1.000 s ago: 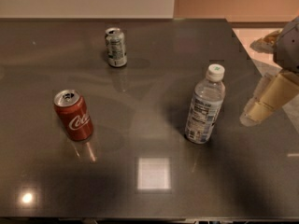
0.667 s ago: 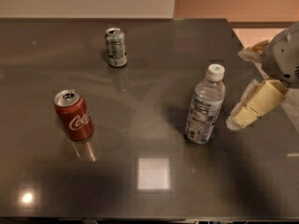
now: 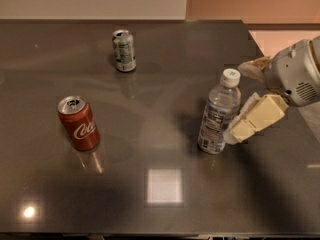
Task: Knock blue plastic bottle over
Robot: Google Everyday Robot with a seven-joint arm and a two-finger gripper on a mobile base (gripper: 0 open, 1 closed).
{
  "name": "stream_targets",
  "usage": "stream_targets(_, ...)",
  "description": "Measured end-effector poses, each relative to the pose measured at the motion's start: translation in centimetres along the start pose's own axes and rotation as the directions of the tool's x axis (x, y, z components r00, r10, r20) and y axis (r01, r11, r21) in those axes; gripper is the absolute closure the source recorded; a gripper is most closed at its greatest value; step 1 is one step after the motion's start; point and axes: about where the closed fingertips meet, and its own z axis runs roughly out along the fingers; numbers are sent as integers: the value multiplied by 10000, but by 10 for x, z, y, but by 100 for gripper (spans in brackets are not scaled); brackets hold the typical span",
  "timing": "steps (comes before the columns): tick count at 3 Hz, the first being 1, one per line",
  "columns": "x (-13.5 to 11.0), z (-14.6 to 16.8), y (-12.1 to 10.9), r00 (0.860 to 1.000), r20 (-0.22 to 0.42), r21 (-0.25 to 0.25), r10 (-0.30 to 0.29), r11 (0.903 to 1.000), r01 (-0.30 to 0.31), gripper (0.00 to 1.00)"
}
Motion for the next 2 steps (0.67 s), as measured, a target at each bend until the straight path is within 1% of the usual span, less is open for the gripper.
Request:
stream_targets(1,-5,10,2,9987,497,-201,110,9997,-100,16)
stream_targets(2,-9,16,3,9961,868,-303,150,9995,-125,39)
